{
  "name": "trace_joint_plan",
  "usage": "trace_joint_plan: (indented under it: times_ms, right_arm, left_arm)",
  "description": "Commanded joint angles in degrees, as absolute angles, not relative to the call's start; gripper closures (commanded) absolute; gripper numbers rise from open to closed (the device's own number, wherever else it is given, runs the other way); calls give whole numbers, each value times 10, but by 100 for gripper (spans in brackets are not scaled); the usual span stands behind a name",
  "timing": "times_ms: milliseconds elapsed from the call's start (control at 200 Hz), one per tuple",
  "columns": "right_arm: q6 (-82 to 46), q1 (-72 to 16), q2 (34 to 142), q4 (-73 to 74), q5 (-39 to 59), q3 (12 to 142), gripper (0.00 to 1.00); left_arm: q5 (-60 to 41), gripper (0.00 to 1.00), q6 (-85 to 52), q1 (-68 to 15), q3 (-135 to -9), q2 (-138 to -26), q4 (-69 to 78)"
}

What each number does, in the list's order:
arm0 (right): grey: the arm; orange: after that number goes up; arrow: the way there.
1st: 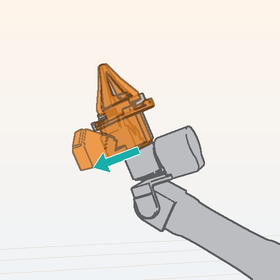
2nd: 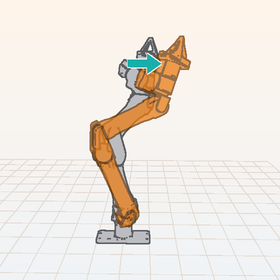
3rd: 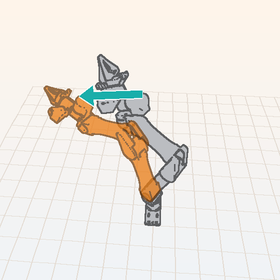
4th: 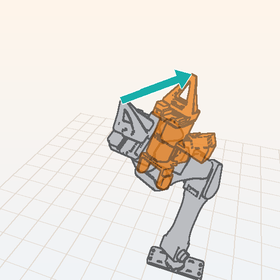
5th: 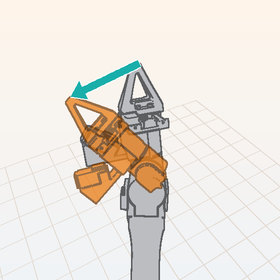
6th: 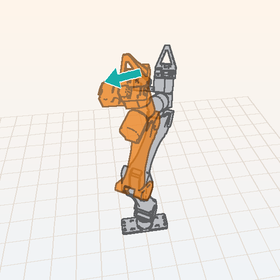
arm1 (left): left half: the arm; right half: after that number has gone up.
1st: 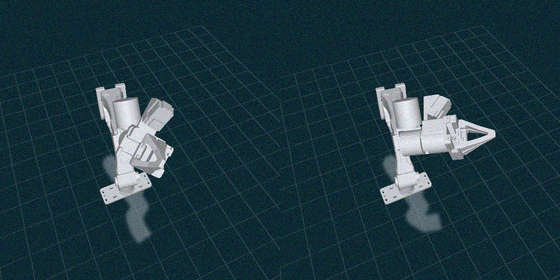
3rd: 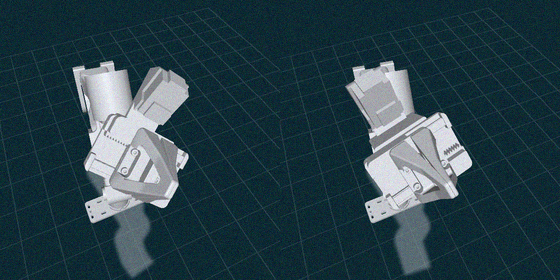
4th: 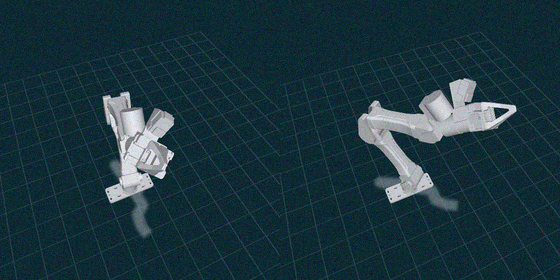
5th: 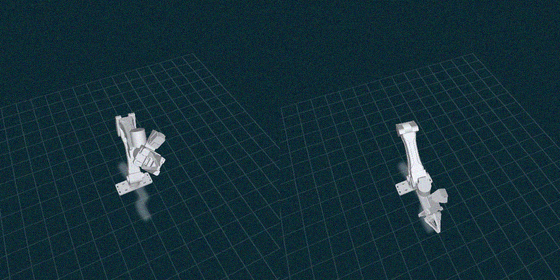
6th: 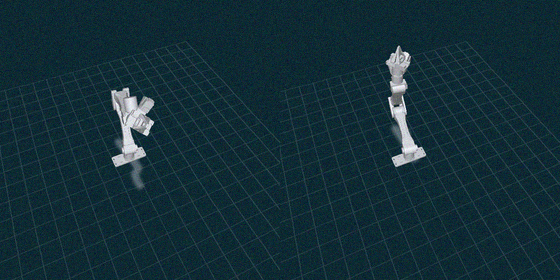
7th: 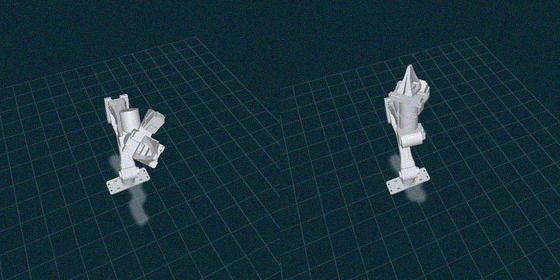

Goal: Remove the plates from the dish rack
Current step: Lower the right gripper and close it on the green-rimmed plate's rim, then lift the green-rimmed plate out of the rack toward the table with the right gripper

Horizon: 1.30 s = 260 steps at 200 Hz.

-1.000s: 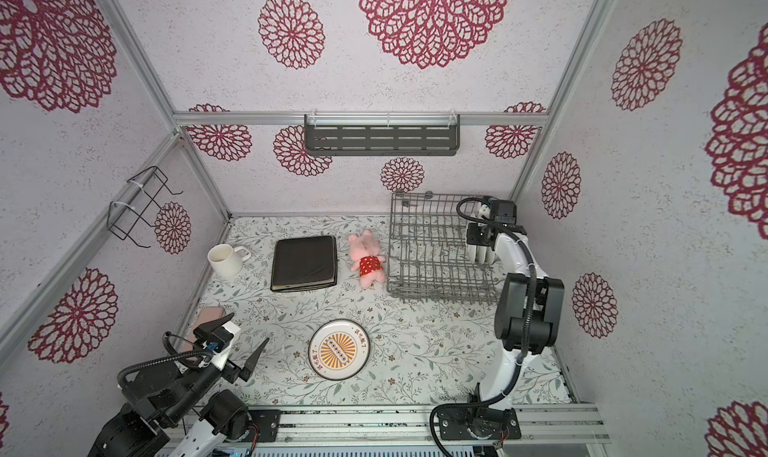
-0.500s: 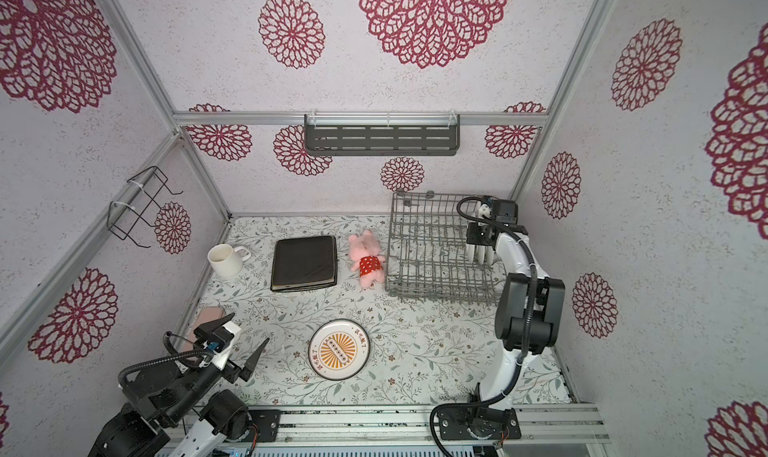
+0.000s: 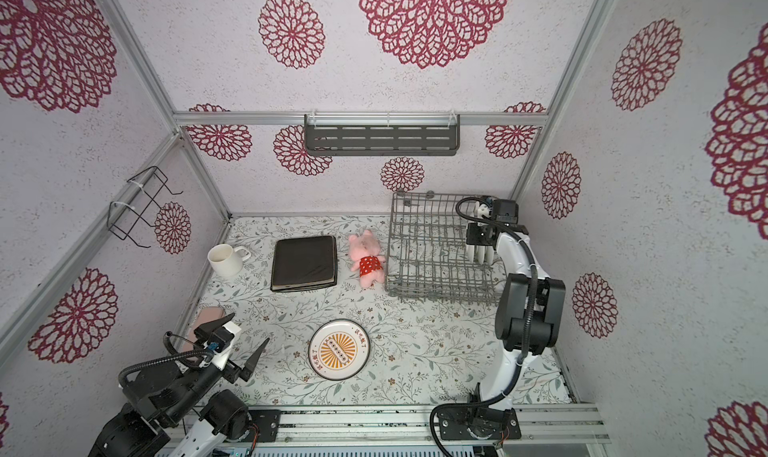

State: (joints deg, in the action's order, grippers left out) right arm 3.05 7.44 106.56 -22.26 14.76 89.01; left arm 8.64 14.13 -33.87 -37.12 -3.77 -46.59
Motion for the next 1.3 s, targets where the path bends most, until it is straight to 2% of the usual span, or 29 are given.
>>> trace_joint_plan:
  times_ms: [0,500,921,1066,1296]
  right_arm:
    - [34,74,1004,-207,146,918,94]
    - [26,61,957,-191,177,907,94]
    - [36,-10,924,-201,191,926,94]
    - [81,-57,901,-211,196,928,94]
    - [228,-164,846,-230,171,902,93]
  left_arm:
    - [85,3,153,-349,-367,-32,-454]
    - [82,3,154,-349,-367,-29,-455]
    - [80,3,153,-349,-367,-36,-456]
    - [80,3,154,-349,-367,-38,-455]
    - [79,3,153,-350,-367,-43,-456]
